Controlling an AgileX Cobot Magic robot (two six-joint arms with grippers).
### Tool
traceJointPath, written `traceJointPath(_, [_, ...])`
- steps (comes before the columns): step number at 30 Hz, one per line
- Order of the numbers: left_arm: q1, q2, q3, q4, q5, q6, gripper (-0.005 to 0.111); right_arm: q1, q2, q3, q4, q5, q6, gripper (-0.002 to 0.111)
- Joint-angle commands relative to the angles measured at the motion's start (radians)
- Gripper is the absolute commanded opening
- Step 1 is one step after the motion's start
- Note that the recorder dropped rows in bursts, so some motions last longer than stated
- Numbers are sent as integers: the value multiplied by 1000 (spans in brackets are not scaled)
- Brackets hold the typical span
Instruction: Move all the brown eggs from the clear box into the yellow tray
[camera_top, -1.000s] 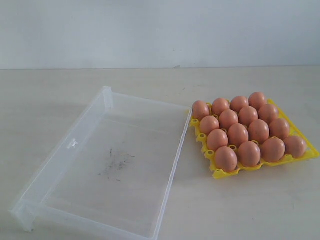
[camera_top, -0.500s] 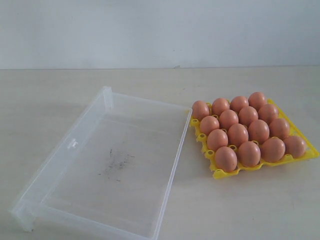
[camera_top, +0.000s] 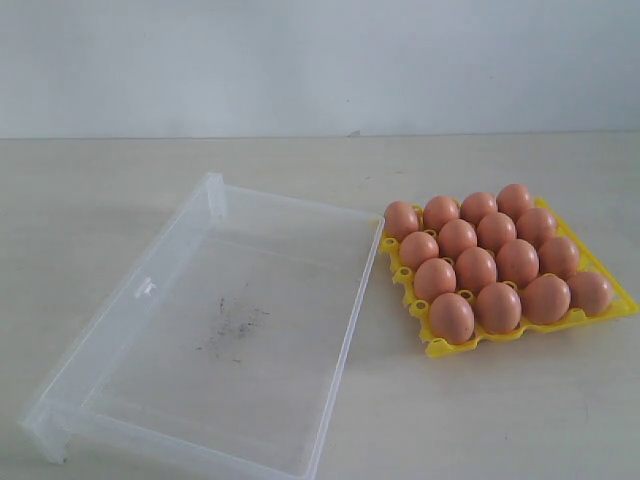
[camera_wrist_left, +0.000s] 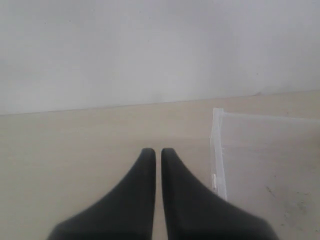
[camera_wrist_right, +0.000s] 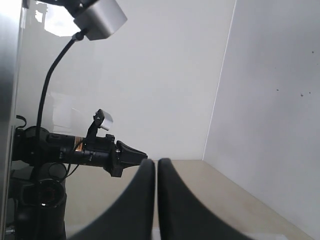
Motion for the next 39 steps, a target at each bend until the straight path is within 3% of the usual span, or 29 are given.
traceJointPath(1, [2,-2,3,-9,6,-11,4,-2,-4,1,4,1,0,0])
traceJointPath(13, [2,-2,3,-9,6,-11,4,-2,-4,1,4,27,-12,0])
traceJointPath(15, [2,-2,3,-9,6,-11,4,-2,-4,-1,4,84,-101,0])
traceJointPath(18, [2,-2,3,-9,6,-11,4,-4,-4,16,4,355,-172,0])
traceJointPath(20, [2,-2,3,-9,6,-11,4,-4,-4,56,52,778,-47,0])
traceJointPath(23, [2,-2,3,-9,6,-11,4,-4,-4,83,107,1028,17,0])
traceJointPath(30, [2,-2,3,-9,6,-11,4,-4,-4,100,87,1026,-225,0])
traceJointPath(39, [2,-2,3,-9,4,-11,4,-4,-4,128,4,969,-25,0])
